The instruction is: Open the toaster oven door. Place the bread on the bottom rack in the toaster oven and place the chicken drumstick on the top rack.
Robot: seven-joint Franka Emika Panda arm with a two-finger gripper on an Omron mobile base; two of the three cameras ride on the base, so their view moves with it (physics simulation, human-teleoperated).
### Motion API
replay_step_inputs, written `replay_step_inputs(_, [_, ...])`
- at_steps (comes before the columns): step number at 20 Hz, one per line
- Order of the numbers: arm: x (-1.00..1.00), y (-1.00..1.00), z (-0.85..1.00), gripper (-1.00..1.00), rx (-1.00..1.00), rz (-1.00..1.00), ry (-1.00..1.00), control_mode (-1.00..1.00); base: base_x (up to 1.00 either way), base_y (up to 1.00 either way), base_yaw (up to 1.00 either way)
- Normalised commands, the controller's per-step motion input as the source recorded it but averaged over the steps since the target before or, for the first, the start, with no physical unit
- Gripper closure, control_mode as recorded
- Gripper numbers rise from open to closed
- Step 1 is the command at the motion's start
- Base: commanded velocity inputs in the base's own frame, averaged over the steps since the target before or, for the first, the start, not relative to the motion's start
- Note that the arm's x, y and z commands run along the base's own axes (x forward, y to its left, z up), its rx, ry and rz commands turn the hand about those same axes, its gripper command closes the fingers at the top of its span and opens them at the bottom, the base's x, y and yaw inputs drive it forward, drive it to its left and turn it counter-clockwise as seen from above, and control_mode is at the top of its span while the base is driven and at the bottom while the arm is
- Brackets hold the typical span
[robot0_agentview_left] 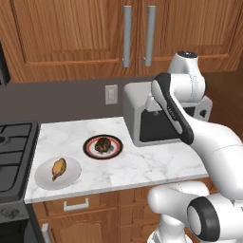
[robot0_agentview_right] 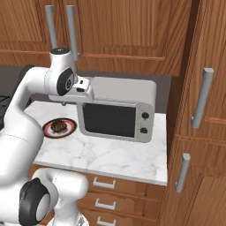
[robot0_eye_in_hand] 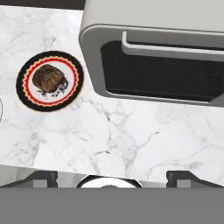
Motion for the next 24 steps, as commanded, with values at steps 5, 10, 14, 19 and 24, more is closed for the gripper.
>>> replay_step_inputs(5, [0.00, 0.00, 0.00, -1.00, 0.00, 0.00, 0.00, 1.00, -0.32, 0.36, 0.00])
replay_step_inputs(10, [0.00, 0.00, 0.00, -1.00, 0.00, 0.00, 0.00, 1.00, -0.45, 0.22, -0.05])
replay_step_inputs(14, [0.00, 0.00, 0.00, -1.00, 0.00, 0.00, 0.00, 1.00, -0.11, 0.42, -0.05])
replay_step_inputs(19, [0.00, 0.00, 0.00, -1.00, 0.00, 0.00, 0.00, 1.00, -0.02, 0.50, -0.02])
replay_step_inputs(24, [0.00, 0.00, 0.00, -1.00, 0.00, 0.00, 0.00, 1.00, 0.02, 0.33, -0.04])
